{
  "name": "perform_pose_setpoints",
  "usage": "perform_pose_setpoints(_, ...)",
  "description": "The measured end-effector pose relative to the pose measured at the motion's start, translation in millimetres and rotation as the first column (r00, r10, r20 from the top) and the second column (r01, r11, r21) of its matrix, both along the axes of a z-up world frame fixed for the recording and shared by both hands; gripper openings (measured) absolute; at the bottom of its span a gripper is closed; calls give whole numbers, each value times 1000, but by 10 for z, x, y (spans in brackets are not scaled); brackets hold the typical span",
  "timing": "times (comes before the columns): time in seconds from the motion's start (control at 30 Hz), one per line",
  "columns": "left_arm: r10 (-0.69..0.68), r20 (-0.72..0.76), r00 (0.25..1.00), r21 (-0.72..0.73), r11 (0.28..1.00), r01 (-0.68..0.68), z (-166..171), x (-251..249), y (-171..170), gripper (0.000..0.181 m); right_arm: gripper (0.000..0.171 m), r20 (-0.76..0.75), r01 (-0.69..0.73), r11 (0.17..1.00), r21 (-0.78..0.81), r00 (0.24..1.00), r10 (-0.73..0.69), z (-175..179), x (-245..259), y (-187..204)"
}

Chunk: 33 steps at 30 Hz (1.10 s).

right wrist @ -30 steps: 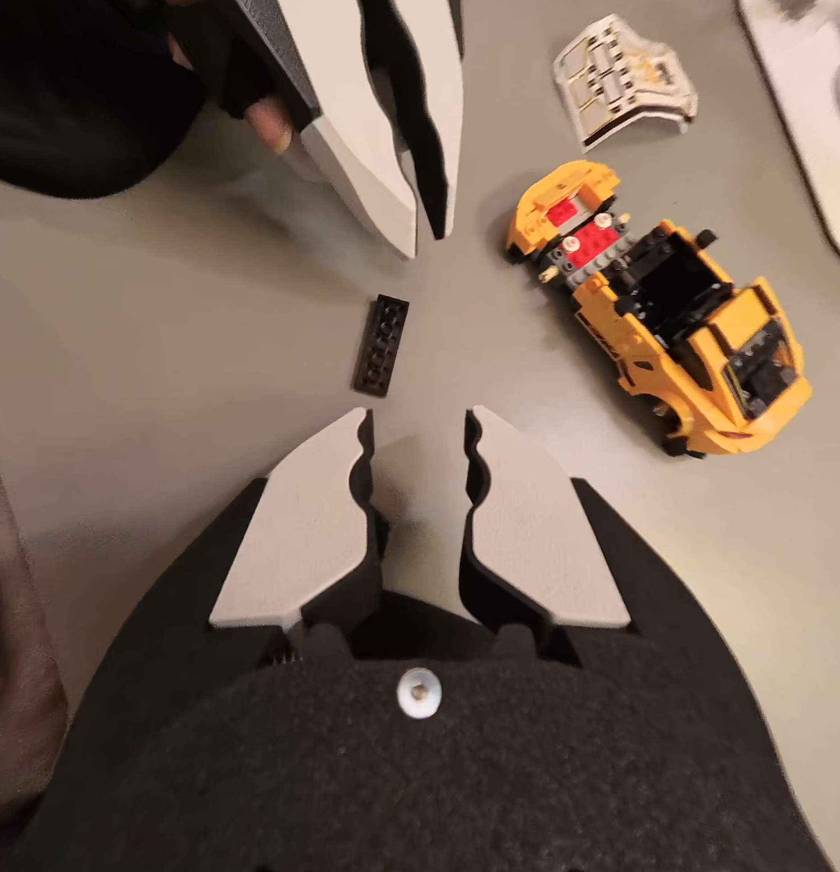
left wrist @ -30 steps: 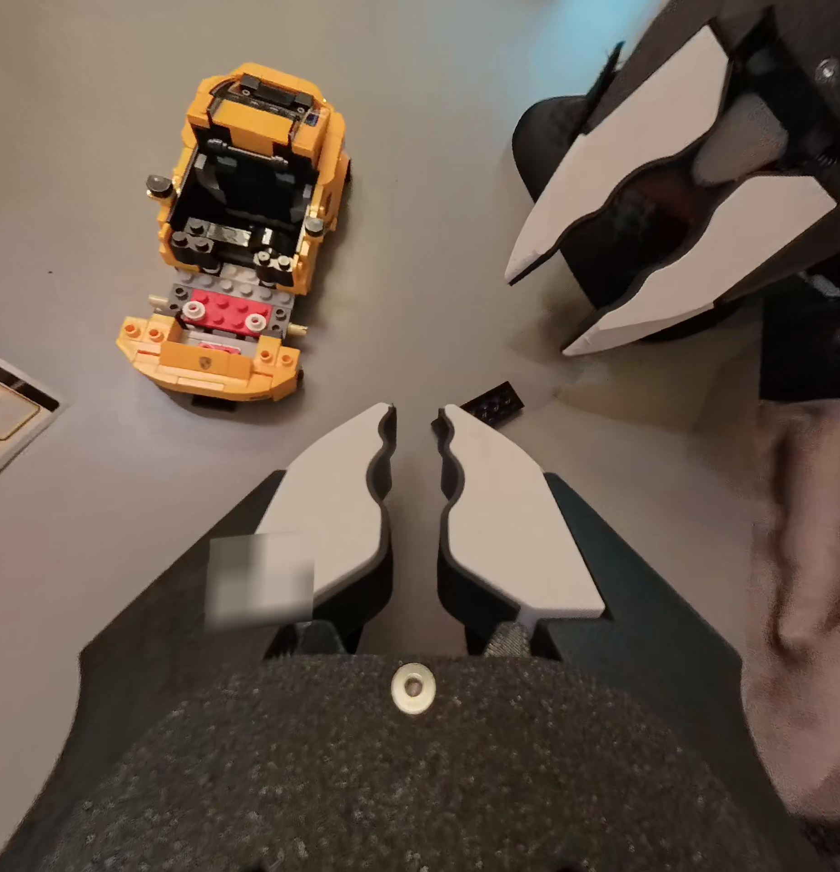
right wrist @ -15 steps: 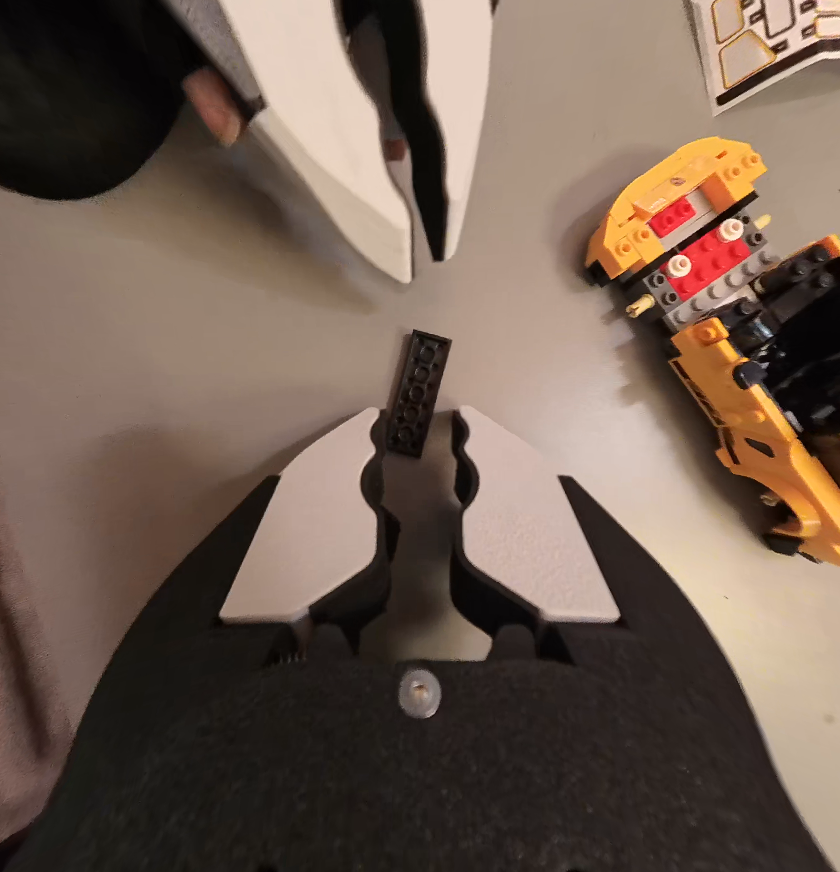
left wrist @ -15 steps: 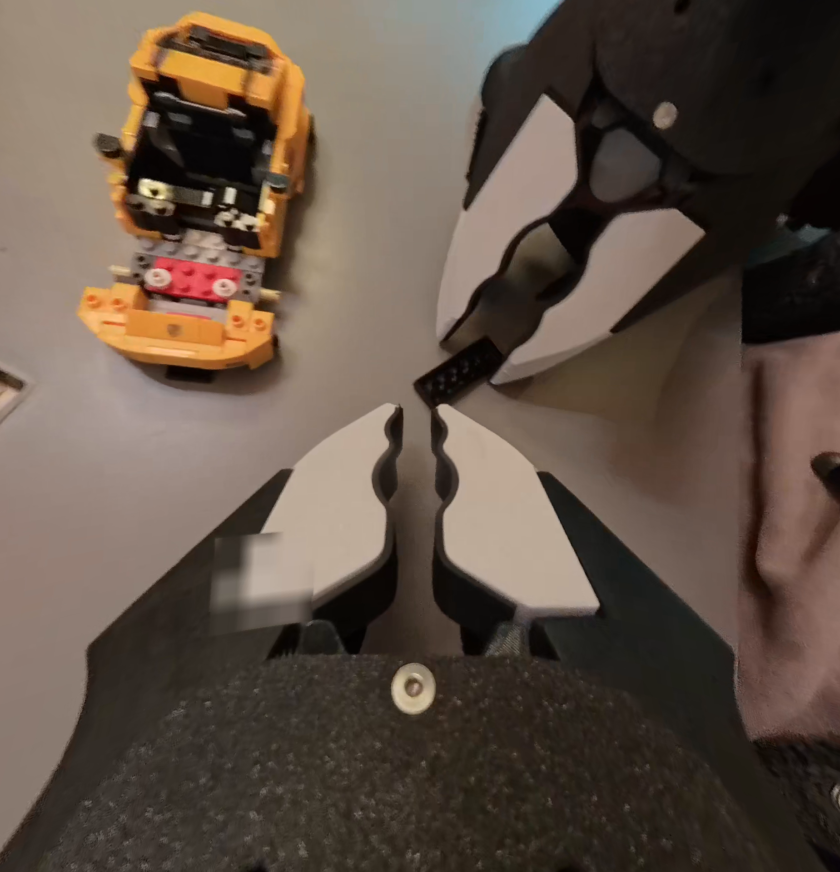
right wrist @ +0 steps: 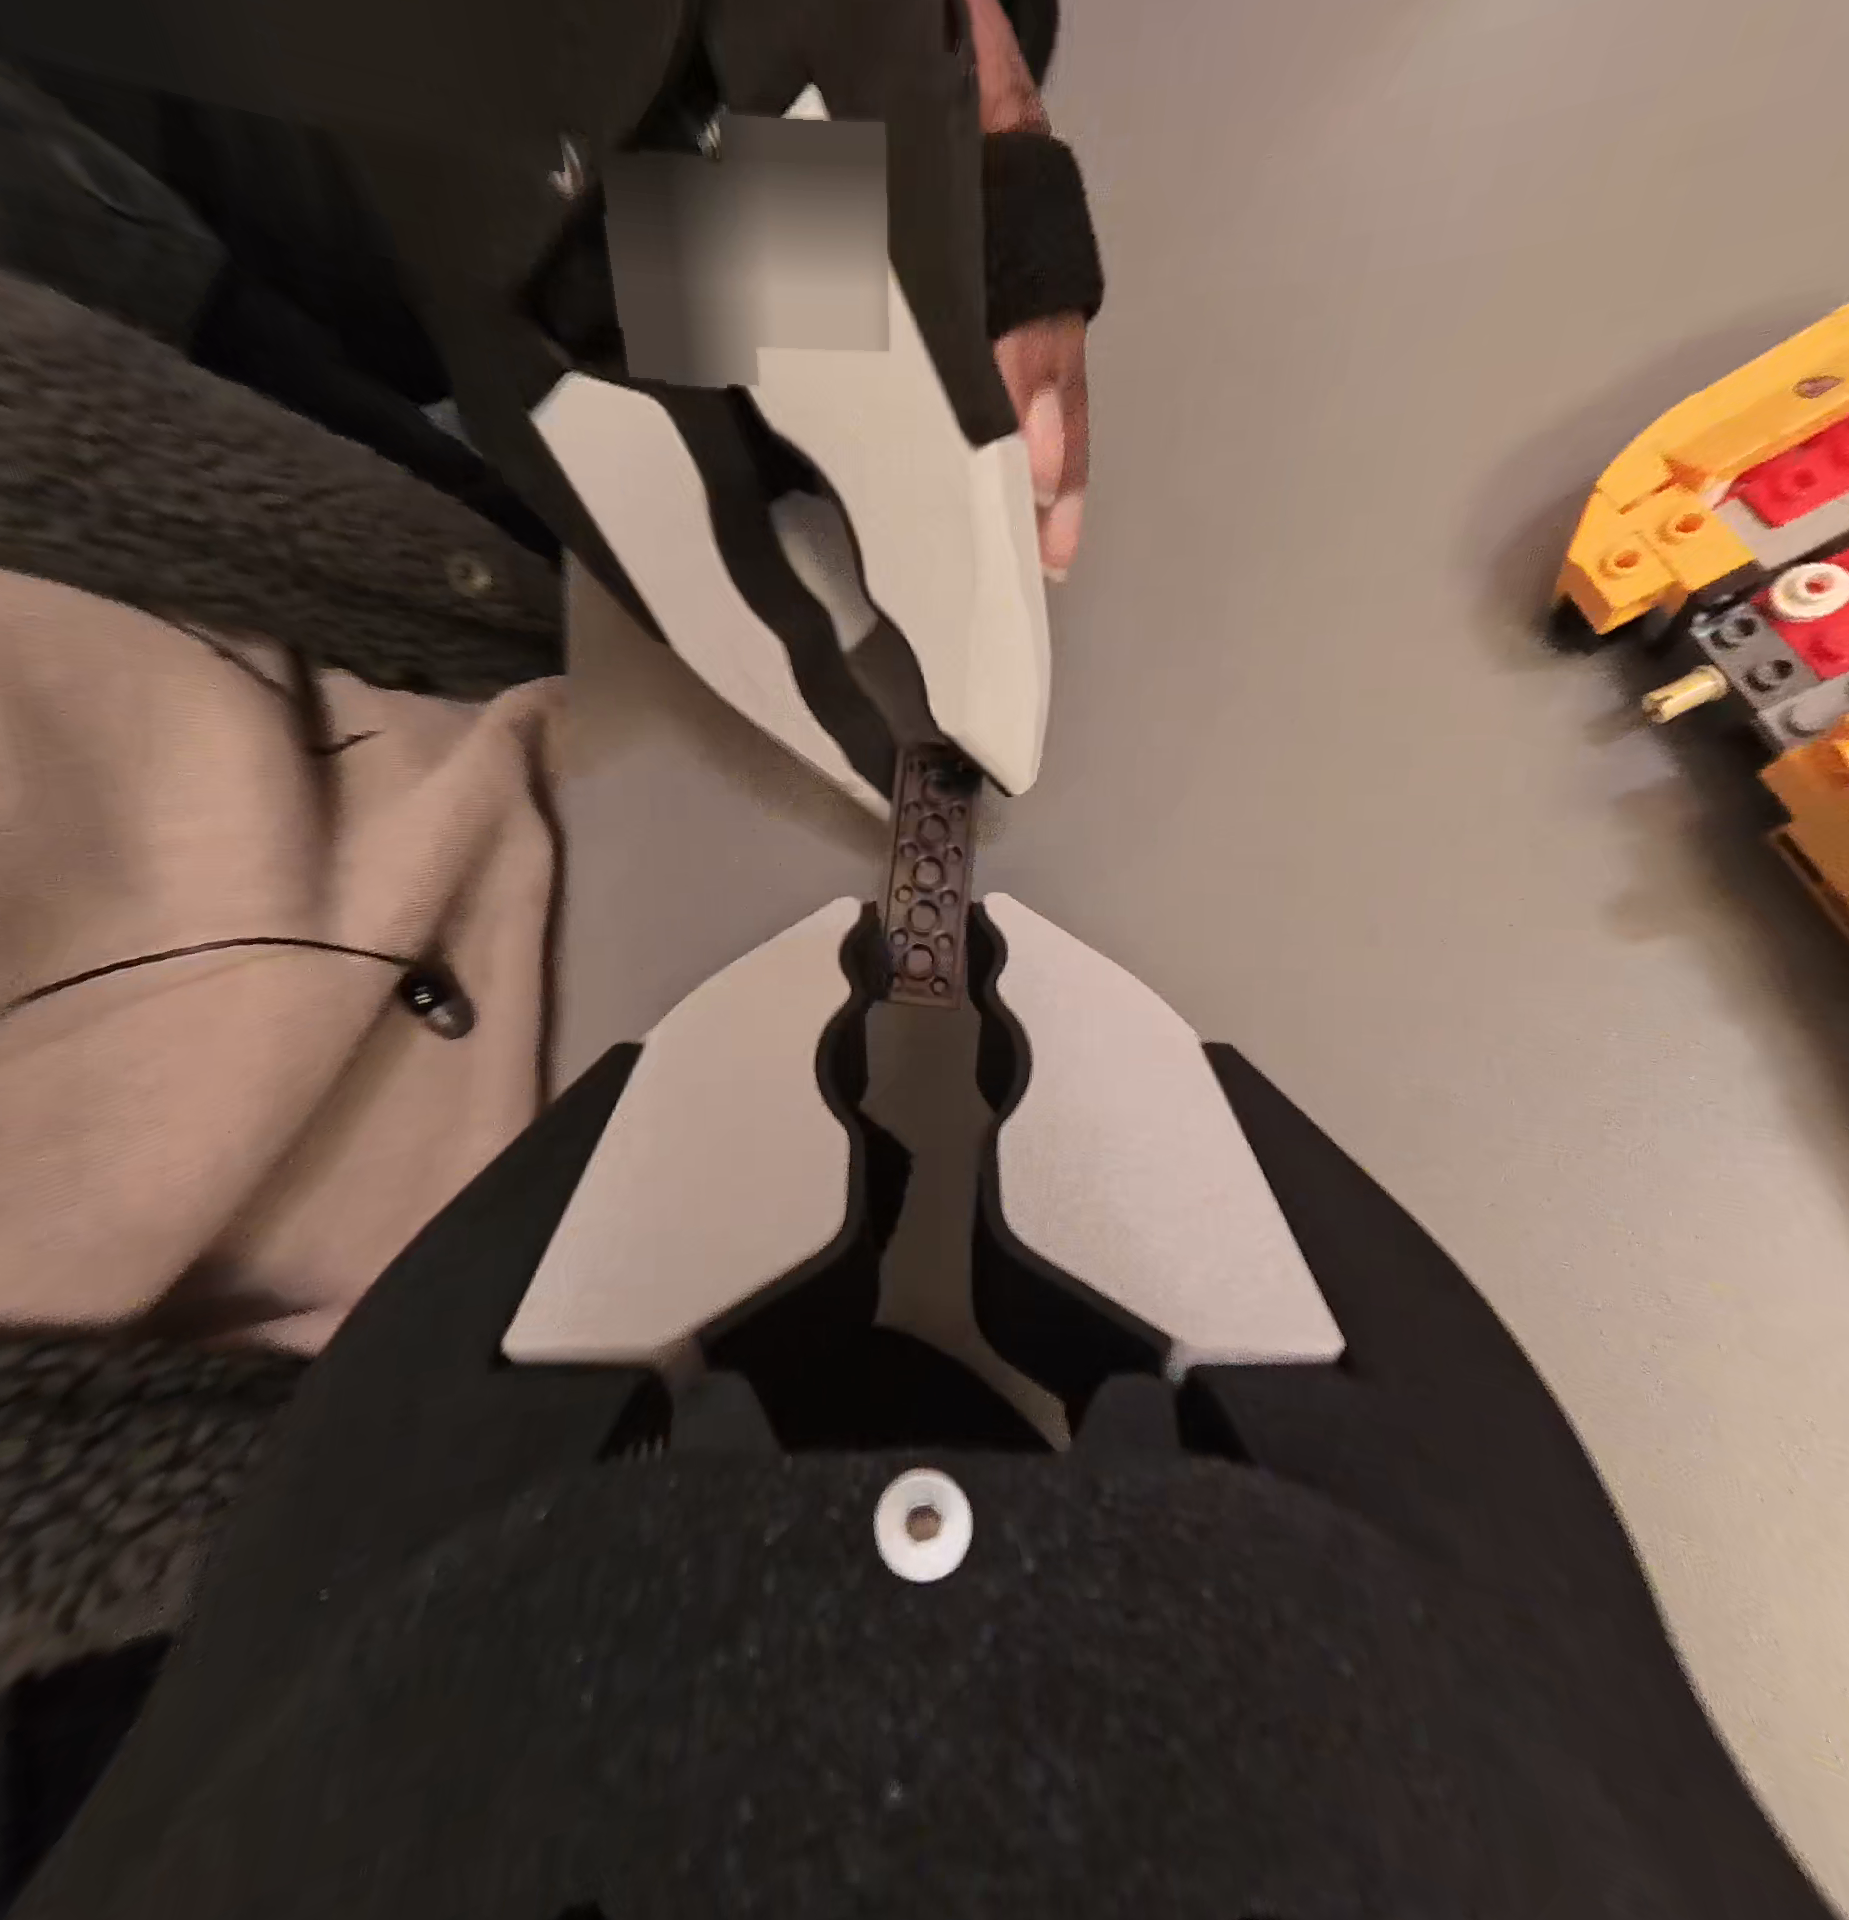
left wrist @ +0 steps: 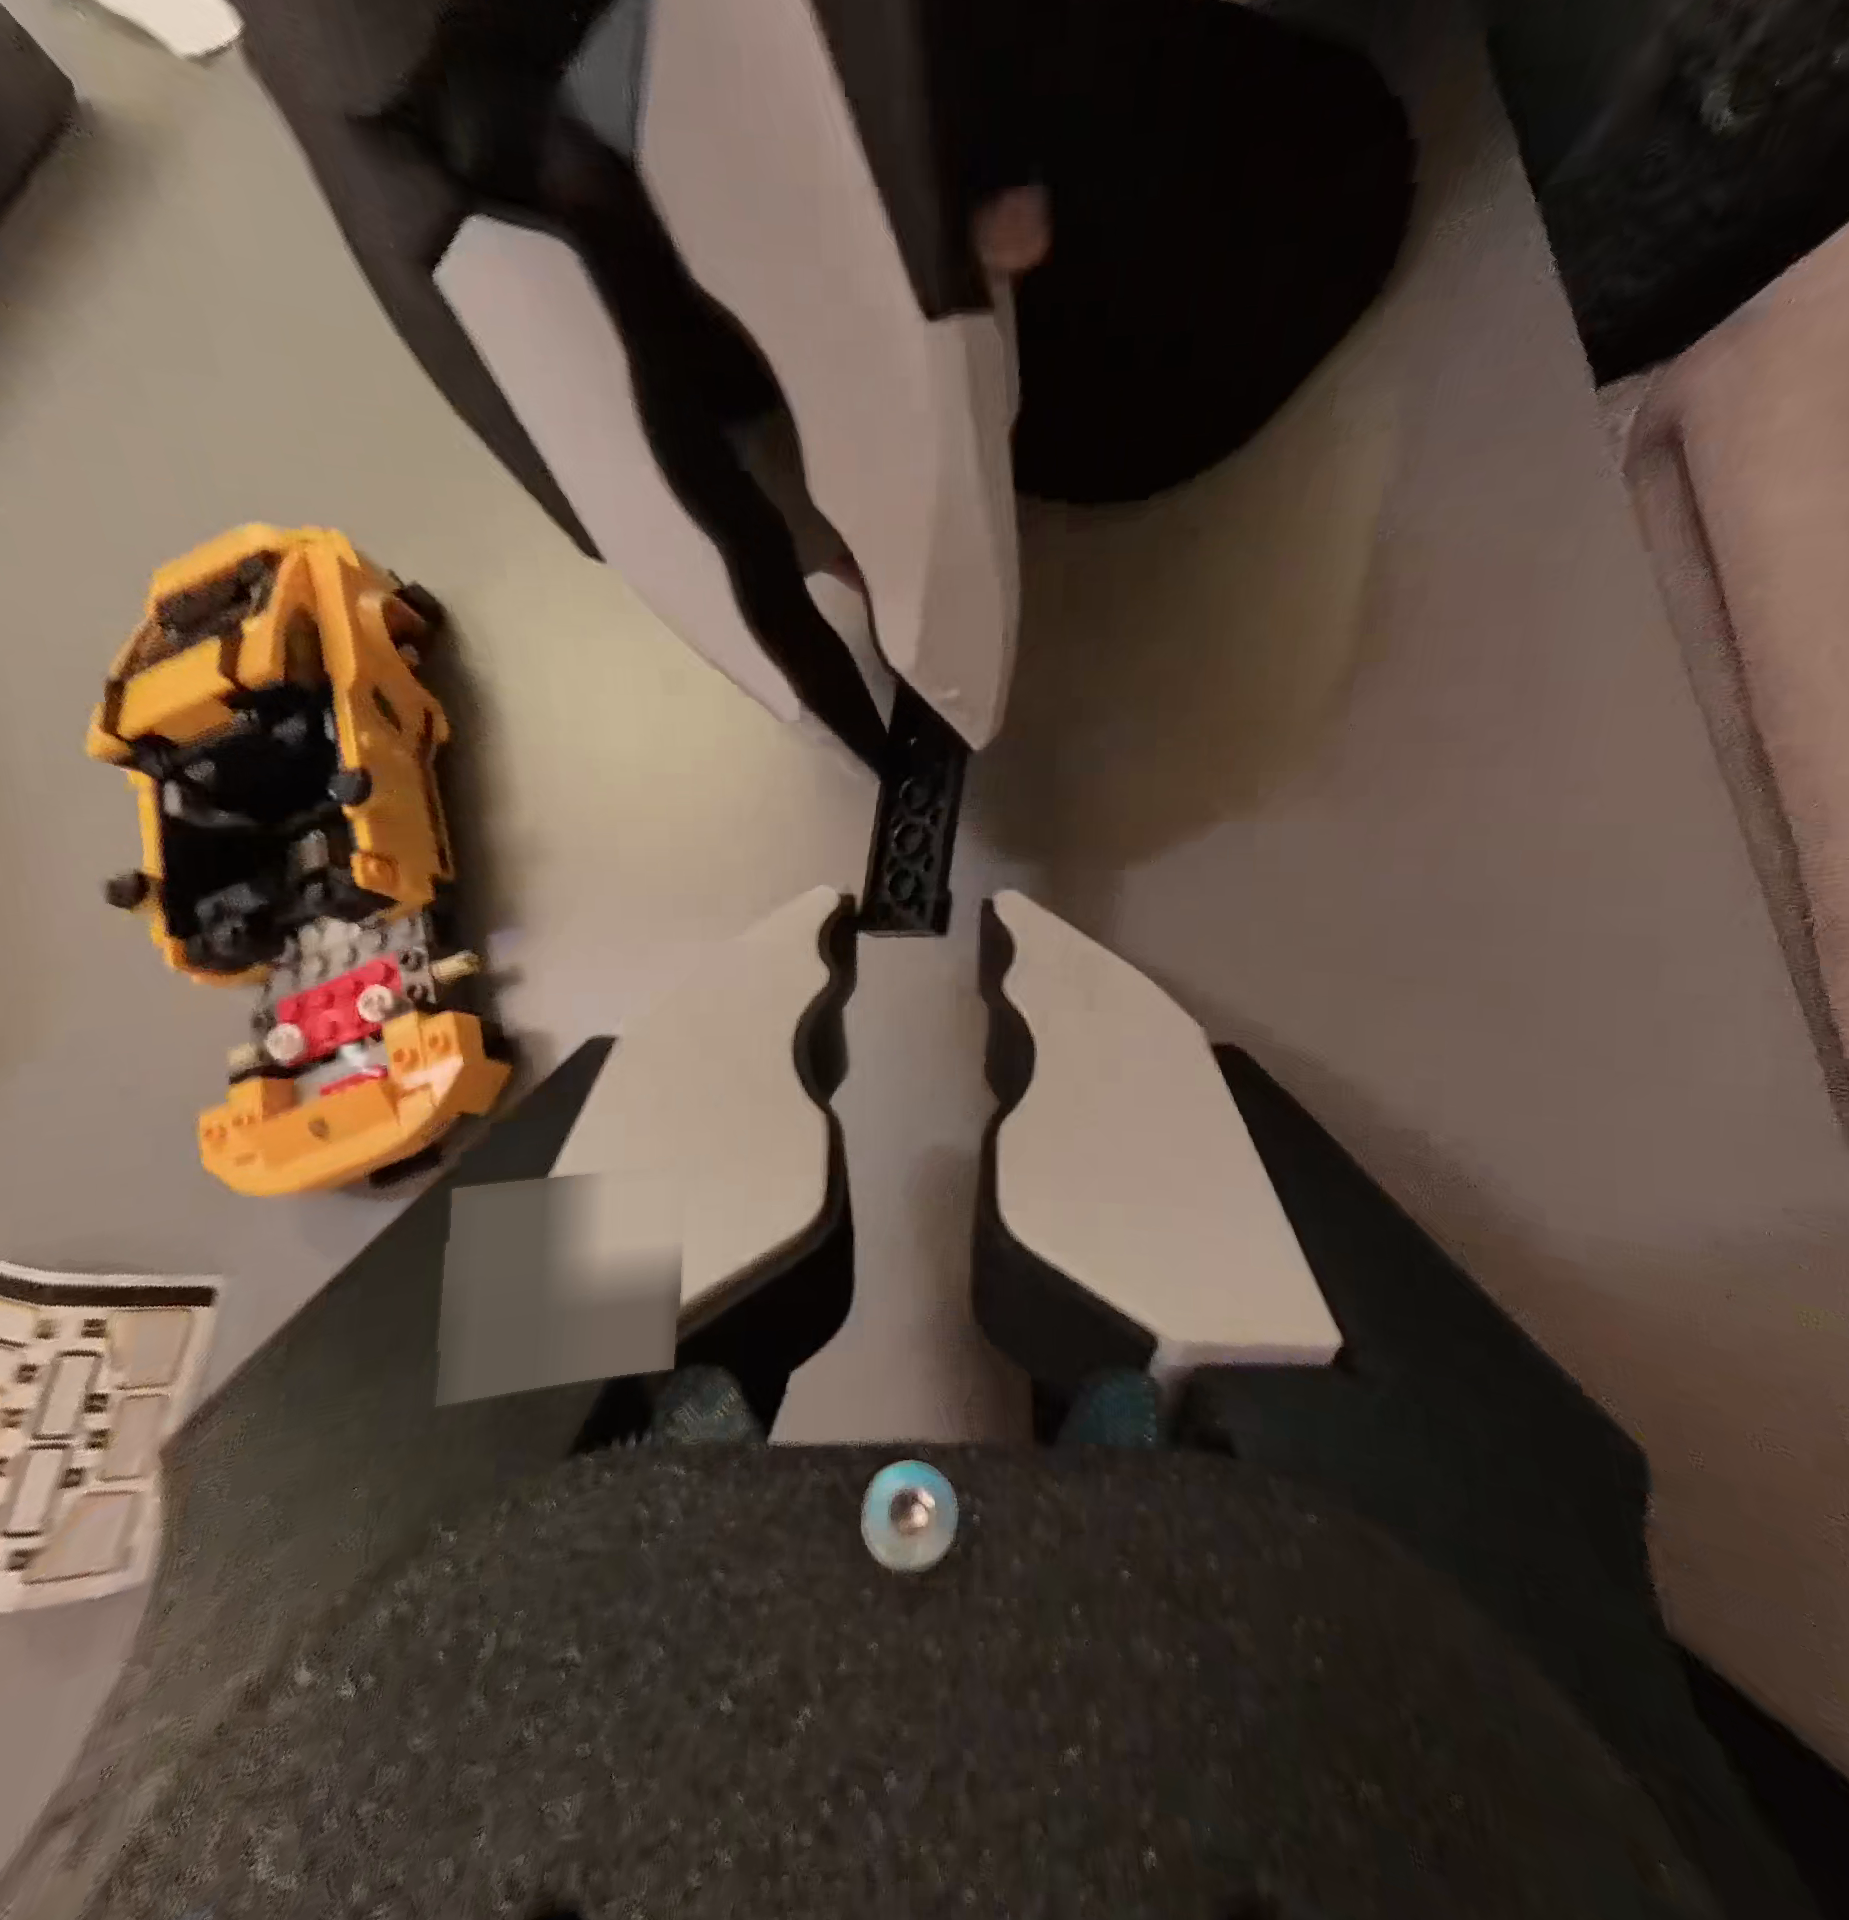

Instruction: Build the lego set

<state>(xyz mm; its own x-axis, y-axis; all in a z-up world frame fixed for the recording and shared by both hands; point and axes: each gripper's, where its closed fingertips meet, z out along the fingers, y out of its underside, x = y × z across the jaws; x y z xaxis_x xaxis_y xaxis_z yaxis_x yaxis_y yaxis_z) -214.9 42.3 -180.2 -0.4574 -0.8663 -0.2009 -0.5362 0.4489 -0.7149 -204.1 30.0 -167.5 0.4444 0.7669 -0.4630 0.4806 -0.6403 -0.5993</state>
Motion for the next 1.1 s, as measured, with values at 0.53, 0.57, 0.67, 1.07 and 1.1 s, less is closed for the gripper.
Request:
perform_pose_setpoints(0.53, 52, -177, 983, -793, 583, -174, 249, 86, 31, 15, 29, -32, 60, 856, 513, 998, -50, 283, 184, 229)
perform_pose_setpoints(0.57, 42, -183, 982, -803, 570, -174, 246, 96, 16, 15, 23, -20, 52, 840, 540, 999, -49, 284, 173, 243)
perform_pose_setpoints(0.67, 48, -174, 984, -835, 523, -173, 288, 122, 35, 15, 7, -23, 51, 837, 545, 999, -45, 300, 177, 261)
perform_pose_setpoints(1.07, 285, -46, 957, -985, 147, -91, 685, 302, 339, 26, 5, -285, 465, 666, 584, 885, -368, 661, 236, 596)
perform_pose_setpoints(1.1, 303, -28, 953, -990, 122, -68, 743, 317, 347, 26, 5, -274, 471, 646, 601, 880, -387, 656, 218, 613)
